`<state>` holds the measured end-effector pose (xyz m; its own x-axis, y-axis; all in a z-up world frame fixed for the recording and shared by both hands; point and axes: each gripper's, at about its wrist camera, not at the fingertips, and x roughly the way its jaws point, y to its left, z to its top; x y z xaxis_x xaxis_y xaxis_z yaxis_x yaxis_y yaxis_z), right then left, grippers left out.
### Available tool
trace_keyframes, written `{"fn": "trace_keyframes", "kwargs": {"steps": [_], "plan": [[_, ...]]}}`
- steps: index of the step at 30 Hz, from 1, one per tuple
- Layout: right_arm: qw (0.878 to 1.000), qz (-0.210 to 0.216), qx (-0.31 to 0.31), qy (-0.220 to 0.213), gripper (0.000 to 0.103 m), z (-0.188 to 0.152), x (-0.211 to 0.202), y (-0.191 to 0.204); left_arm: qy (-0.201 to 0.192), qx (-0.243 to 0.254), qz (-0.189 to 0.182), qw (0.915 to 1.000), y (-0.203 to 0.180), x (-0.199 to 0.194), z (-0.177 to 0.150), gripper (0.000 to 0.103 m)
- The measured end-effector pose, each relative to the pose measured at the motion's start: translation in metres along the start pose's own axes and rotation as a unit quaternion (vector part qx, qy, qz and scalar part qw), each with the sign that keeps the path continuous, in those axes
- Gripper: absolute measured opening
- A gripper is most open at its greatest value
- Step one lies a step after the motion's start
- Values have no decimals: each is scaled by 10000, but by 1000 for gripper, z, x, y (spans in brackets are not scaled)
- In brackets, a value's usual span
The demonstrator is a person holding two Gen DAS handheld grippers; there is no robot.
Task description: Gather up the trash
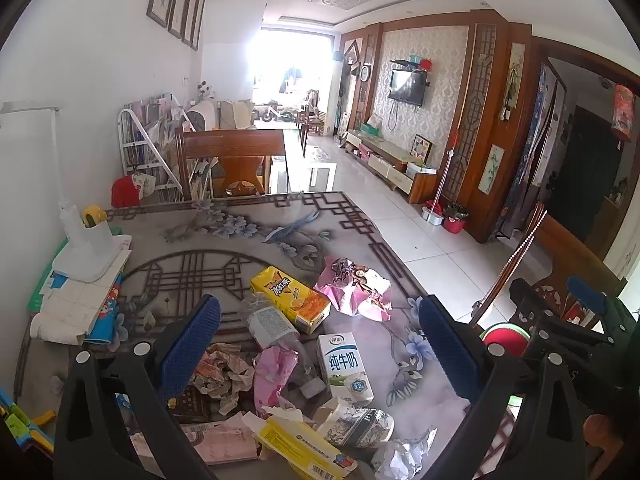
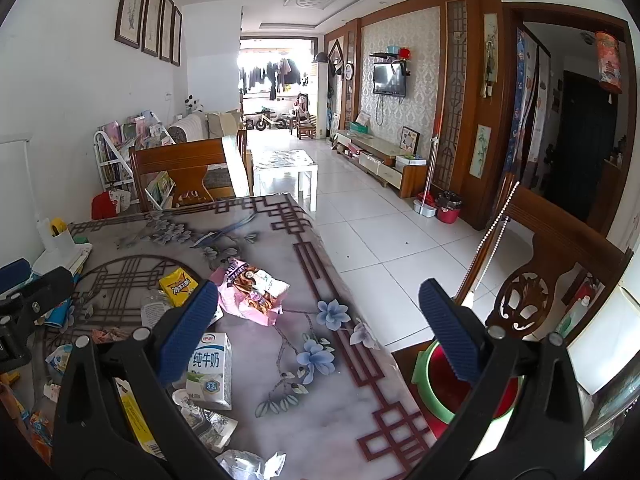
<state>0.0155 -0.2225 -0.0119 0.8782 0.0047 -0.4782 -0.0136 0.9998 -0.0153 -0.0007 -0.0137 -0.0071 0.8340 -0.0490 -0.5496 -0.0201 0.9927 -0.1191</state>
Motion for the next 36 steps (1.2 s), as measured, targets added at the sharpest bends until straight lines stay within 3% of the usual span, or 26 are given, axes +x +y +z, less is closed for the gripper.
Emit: {"fn": "trace_keyframes", "kwargs": {"steps": [27,36], "plan": [[9999,-53,102,32,99,-5,-3,-9,33,47,-19,10000,-4,-2,-1,95],[9995,150,138,228,99,-10,10,1,187,7,102,9998,7,2,-8,95]]}}
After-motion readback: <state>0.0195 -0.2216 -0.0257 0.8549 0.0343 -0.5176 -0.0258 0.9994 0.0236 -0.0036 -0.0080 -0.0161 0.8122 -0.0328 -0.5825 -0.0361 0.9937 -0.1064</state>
